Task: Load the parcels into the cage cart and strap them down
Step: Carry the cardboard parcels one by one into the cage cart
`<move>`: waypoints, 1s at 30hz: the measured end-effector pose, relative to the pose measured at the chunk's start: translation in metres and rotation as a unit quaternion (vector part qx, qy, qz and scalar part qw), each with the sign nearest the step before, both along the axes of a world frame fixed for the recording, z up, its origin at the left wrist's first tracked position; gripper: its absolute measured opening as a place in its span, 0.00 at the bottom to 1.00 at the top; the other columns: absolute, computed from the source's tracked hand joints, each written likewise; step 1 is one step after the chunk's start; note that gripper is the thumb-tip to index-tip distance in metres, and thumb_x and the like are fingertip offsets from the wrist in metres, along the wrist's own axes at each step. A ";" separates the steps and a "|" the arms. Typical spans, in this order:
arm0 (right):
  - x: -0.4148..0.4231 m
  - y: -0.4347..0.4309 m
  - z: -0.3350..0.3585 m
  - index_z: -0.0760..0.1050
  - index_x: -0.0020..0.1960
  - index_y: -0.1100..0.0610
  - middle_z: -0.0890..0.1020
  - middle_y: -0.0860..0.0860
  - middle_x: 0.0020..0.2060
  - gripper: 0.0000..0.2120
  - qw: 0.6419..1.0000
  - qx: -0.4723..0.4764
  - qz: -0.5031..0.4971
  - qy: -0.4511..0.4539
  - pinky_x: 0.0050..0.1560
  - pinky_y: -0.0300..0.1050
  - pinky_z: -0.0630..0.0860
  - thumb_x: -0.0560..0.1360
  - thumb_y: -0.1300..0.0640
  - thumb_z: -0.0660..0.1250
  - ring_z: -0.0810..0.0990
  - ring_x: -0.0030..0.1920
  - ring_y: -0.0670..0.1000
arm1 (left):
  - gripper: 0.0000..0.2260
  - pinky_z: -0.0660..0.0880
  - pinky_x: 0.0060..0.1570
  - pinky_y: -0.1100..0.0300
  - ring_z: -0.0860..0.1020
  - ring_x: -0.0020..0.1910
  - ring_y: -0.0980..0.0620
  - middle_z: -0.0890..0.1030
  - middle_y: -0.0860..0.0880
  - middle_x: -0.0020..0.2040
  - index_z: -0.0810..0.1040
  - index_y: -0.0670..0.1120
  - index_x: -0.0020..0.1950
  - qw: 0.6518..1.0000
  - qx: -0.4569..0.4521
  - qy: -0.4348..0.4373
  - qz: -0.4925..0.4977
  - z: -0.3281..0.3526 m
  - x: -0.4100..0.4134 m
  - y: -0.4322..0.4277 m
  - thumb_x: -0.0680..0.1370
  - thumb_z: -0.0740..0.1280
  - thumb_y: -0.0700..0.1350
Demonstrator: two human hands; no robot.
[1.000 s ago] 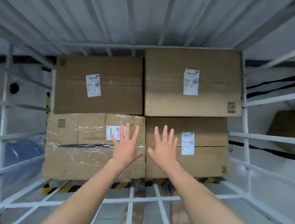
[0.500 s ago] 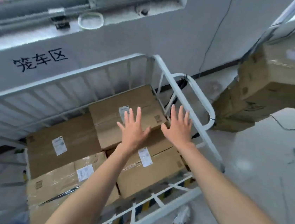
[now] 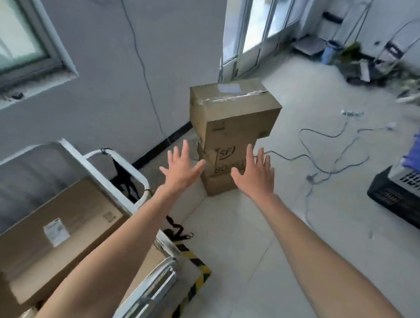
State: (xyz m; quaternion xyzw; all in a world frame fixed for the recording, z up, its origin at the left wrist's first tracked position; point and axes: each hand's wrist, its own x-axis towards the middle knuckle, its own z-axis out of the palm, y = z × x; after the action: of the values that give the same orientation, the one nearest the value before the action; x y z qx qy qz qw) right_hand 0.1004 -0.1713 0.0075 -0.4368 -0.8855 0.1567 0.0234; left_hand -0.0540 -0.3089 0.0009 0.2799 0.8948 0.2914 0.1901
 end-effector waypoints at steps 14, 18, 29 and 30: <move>-0.016 0.240 0.002 0.41 0.82 0.46 0.45 0.56 0.82 0.39 0.997 -0.055 -0.020 0.041 0.76 0.63 0.58 0.79 0.38 0.57 0.50 0.80 0.62 | 0.38 0.44 0.72 0.29 0.44 0.81 0.43 0.50 0.44 0.83 0.47 0.53 0.82 0.999 -0.023 0.017 -0.015 -0.002 -0.031 0.243 0.79 0.63 0.59; -0.061 0.322 0.003 0.42 0.81 0.47 0.45 0.56 0.82 0.38 0.998 -0.060 -0.003 0.029 0.76 0.63 0.57 0.79 0.38 0.57 0.50 0.80 0.62 | 0.38 0.44 0.73 0.29 0.44 0.81 0.43 0.50 0.44 0.83 0.47 0.53 0.82 1.000 -0.023 0.009 0.005 -0.013 -0.076 0.314 0.79 0.64 0.59; -0.157 0.513 -0.005 0.43 0.82 0.47 0.47 0.55 0.82 0.40 0.995 -0.096 0.001 0.035 0.76 0.62 0.56 0.77 0.37 0.57 0.51 0.80 0.61 | 0.39 0.47 0.71 0.26 0.45 0.81 0.42 0.50 0.45 0.83 0.46 0.53 0.82 0.997 -0.069 0.009 0.044 -0.021 -0.172 0.474 0.79 0.64 0.62; -0.170 0.529 -0.011 0.42 0.82 0.46 0.47 0.55 0.82 0.40 0.994 -0.100 0.009 0.031 0.76 0.62 0.55 0.77 0.37 0.57 0.50 0.80 0.61 | 0.39 0.46 0.71 0.26 0.45 0.81 0.41 0.50 0.44 0.83 0.46 0.54 0.82 0.996 -0.072 0.012 0.053 -0.026 -0.183 0.485 0.79 0.63 0.62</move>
State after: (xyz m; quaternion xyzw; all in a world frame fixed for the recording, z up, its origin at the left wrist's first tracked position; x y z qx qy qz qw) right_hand -0.0692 0.3573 -0.0036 -0.4240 -0.8681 0.2581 0.0059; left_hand -0.2367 0.1758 -0.0253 0.2214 0.9290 0.2327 0.1836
